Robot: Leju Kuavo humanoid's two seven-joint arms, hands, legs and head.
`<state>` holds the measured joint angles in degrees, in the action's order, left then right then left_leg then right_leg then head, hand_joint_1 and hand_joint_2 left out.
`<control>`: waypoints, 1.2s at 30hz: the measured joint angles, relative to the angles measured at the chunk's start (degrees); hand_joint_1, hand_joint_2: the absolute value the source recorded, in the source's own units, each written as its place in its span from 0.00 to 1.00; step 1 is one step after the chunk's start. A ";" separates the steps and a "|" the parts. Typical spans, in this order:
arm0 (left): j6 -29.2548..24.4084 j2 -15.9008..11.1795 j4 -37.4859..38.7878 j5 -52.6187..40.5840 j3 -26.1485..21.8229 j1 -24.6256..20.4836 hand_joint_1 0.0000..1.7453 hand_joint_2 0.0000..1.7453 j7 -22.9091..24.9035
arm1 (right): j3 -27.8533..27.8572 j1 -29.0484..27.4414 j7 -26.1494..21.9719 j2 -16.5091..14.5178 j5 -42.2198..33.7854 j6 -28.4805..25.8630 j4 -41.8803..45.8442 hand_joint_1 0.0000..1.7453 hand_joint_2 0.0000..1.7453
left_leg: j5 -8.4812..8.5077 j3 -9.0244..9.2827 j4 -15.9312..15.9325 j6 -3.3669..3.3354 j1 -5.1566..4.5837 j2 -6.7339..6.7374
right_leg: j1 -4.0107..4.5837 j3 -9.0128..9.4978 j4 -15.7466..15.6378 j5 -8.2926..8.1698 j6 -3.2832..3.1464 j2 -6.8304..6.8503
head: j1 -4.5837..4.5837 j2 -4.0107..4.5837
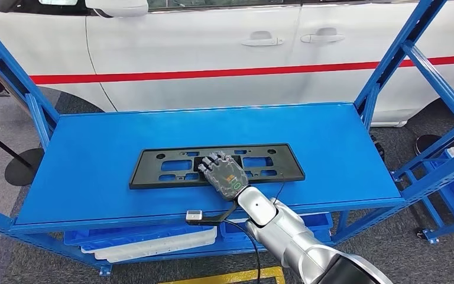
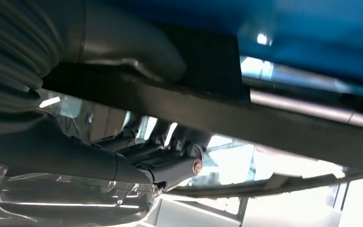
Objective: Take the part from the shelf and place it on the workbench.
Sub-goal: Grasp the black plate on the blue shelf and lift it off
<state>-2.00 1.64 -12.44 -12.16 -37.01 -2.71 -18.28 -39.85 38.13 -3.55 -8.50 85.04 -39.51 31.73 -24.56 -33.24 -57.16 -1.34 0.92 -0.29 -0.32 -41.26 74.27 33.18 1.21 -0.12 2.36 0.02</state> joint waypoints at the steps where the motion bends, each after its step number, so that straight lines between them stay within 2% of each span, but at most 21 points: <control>1: 0.13 0.00 0.00 -0.01 -0.05 0.02 0.00 0.00 -0.03 | 0.02 -0.02 -0.04 0.01 -0.03 -0.02 -0.34 0.94 1.00 | -0.02 0.04 -0.02 0.02 -0.01 -0.03 | -0.01 -0.10 -0.05 -0.82 -0.04 0.00 | 0.00 0.00; 2: 0.26 0.01 0.00 -0.07 -0.09 0.02 0.00 0.00 -0.11 | 0.04 0.05 -0.09 0.02 -0.08 -0.05 -0.59 0.94 1.00 | -0.05 0.14 -0.03 0.07 -0.03 -0.08 | -0.01 0.99 -2.48 -2.62 -0.19 0.00 | 0.00 0.00; 4: 0.57 0.09 0.00 -0.26 -0.11 -0.01 0.00 0.00 -0.56 | 0.16 0.36 -0.23 0.01 -0.28 -0.09 -0.94 0.94 1.00 | -0.20 0.29 -0.10 0.31 -0.15 -0.16 | 0.13 5.06 -10.98 -6.63 -0.82 0.00 | 0.00 0.00; 6: 0.98 0.18 0.00 -0.45 -0.11 -0.06 0.00 0.00 -1.35 | 0.37 0.63 -0.50 -0.01 -0.48 -0.13 -1.21 0.95 1.00 | -0.29 0.15 -0.21 0.78 -0.31 -0.20 | 0.42 7.36 -16.17 -8.18 -1.32 -0.01 | 0.00 0.00; 10: 1.97 0.20 0.00 -0.89 -0.12 -0.05 0.00 0.00 -3.65 | 0.75 0.77 -0.78 -0.05 -0.61 -0.28 -1.42 0.97 1.00 | -0.92 -0.06 -0.81 2.04 -0.29 -0.11 | 0.25 7.74 -17.28 -8.33 -2.24 -0.02 | 0.01 0.00; 12: 2.28 0.23 0.00 -1.16 -0.10 -0.07 0.00 0.00 -4.88 | 0.81 0.75 -0.81 -0.07 -0.65 -0.29 -1.45 0.97 1.00 | -3.68 -2.01 -5.36 2.53 -0.13 -0.04 | 0.00 8.11 -17.71 -8.49 -2.74 0.16 | 0.01 0.00; 14: 2.39 0.23 0.00 -1.46 -0.10 0.03 0.00 0.00 -6.11 | 0.86 0.63 -0.99 -0.05 -0.69 -0.29 -1.52 0.97 1.00 | -7.18 -5.73 -13.22 2.97 0.00 -0.01 | 0.05 8.11 -17.68 -8.45 -2.95 0.20 | 0.01 0.00; 15: 2.42 0.22 0.00 -1.59 -0.10 0.10 0.00 0.00 -6.60 | 0.89 0.57 -1.11 -0.04 -0.74 -0.29 -1.55 0.97 1.00 | -7.90 -7.11 -15.96 3.11 0.05 -0.01 | 0.08 8.11 -17.63 -8.41 -2.97 0.18 | 0.01 0.00; 16: 2.45 0.21 0.00 -1.72 -0.10 0.18 0.00 0.00 -7.07 | 0.94 0.52 -1.30 -0.03 -0.85 -0.29 -1.57 0.97 1.00 | -7.42 -7.50 -16.57 3.20 0.10 -0.01 | 0.08 8.15 -17.55 -8.33 -2.96 0.15 | 0.02 0.00; 17: 2.48 0.21 0.00 -1.81 -0.10 0.22 0.00 0.00 -7.47 | 1.04 0.50 -1.56 -0.03 -1.06 -0.29 -1.53 0.97 1.00 | -5.79 -6.64 -14.60 3.22 0.16 0.01 | 0.07 8.24 -17.44 -8.21 -2.90 0.09 | 0.02 0.00; 19: 2.46 0.21 0.00 -2.05 -0.10 0.18 0.00 0.00 -8.10 | 1.39 0.36 -2.47 -0.01 -1.82 -0.29 -1.10 0.97 1.00 | -1.79 -2.80 -6.43 3.01 0.26 0.08 | 0.06 8.43 -17.12 -7.87 -2.58 -0.01 | 0.02 0.01; 21: 2.39 0.22 0.00 -2.22 -0.12 0.11 0.00 0.00 -8.33 | 2.05 -0.04 -3.93 0.07 -3.13 -0.29 0.11 0.97 1.00 | -0.13 -0.35 -1.06 2.41 0.03 0.07 | 0.19 8.29 -16.78 -7.65 -2.06 -0.12 | 0.01 0.01; 24: 2.31 0.23 0.00 -2.24 -0.14 0.17 0.00 0.00 -8.36 | 3.53 -1.43 -8.12 0.31 -7.28 -0.31 3.88 0.97 1.00 | -0.07 -0.30 -0.50 1.40 -0.15 -0.02 | 0.26 8.05 -16.73 -7.63 -1.21 -0.19 | 0.01 0.00; 26: 2.31 0.23 0.00 -2.24 -0.16 0.14 0.00 0.00 -8.37 | 5.38 -2.99 -13.48 0.50 -13.05 -0.34 8.45 0.97 1.00 | 0.13 -0.25 -0.24 0.67 0.06 0.02 | 0.19 7.41 -15.12 -6.31 -0.66 -0.17 | 0.01 0.00; 29: 2.31 0.22 0.00 -2.27 -0.32 0.01 0.00 0.00 -8.35 | 8.91 -5.57 -21.30 0.76 -23.39 -0.31 16.60 0.97 1.00 | 0.20 -0.29 -0.11 0.07 0.12 0.06 | 0.03 2.71 -4.88 -0.99 -0.17 -0.12 | 0.01 0.00; 30: 2.31 0.21 0.00 -2.29 -0.41 0.01 0.00 0.00 -8.33 | 9.77 -6.42 -22.57 0.95 -25.84 -0.27 19.06 0.97 1.00 | 0.19 -0.30 -0.13 0.04 0.10 0.05 | -0.01 0.97 -1.40 0.17 -0.09 -0.12 | 0.00 0.00; 31: 2.31 0.20 0.00 -2.31 -0.49 0.01 0.00 0.00 -8.31 | 10.45 -7.23 -23.57 1.20 -28.03 -0.23 21.33 0.97 1.00 | 0.17 -0.28 -0.14 0.03 0.08 0.01 | -0.03 0.00 0.34 0.27 -0.08 -0.11 | 0.00 0.00; 32: 2.31 0.19 0.00 -2.33 -0.56 0.02 0.00 0.00 -8.28 | 10.94 -8.01 -24.68 1.47 -30.47 -0.19 23.41 0.97 1.00 | 0.15 -0.25 -0.17 0.04 0.08 -0.04 | -0.04 0.18 -0.35 -0.79 -0.16 -0.11 | 0.00 0.00; 33: 2.31 0.19 0.00 -2.33 -0.63 0.02 0.00 0.00 -8.28 | 11.33 -8.72 -26.27 1.76 -33.67 -0.08 25.63 0.97 1.00 | 0.10 -0.22 -0.23 0.10 0.06 -0.09 | -0.02 1.47 -3.31 -2.72 -0.34 -0.10 | 0.00 0.00; 34: 2.32 0.20 0.00 -2.34 -0.74 0.01 0.00 0.00 -8.28 | 11.60 -9.35 -28.08 2.08 -37.61 0.18 27.97 0.97 1.00 | 0.04 -0.19 -0.30 0.20 0.03 -0.14 | 0.02 3.48 -7.61 -4.94 -0.64 -0.10 | 0.00 0.00; 36: 2.56 0.22 0.00 -2.35 -1.13 -0.05 0.00 0.00 -8.05 | 11.78 -10.50 -31.72 3.09 -48.10 2.37 33.74 0.97 1.00 | -0.16 -0.26 -0.53 0.59 -0.22 -0.17 | 0.28 6.68 -14.52 -7.51 -1.11 -0.03 | 0.00 0.00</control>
<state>0.56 1.86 -12.44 -14.52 -38.14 -2.76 -26.33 -28.08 27.62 -35.26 -5.41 36.94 -37.14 65.46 -24.72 -33.49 -57.69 -0.75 0.70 -0.47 -0.04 -34.58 59.75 25.68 0.10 -0.14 2.36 0.02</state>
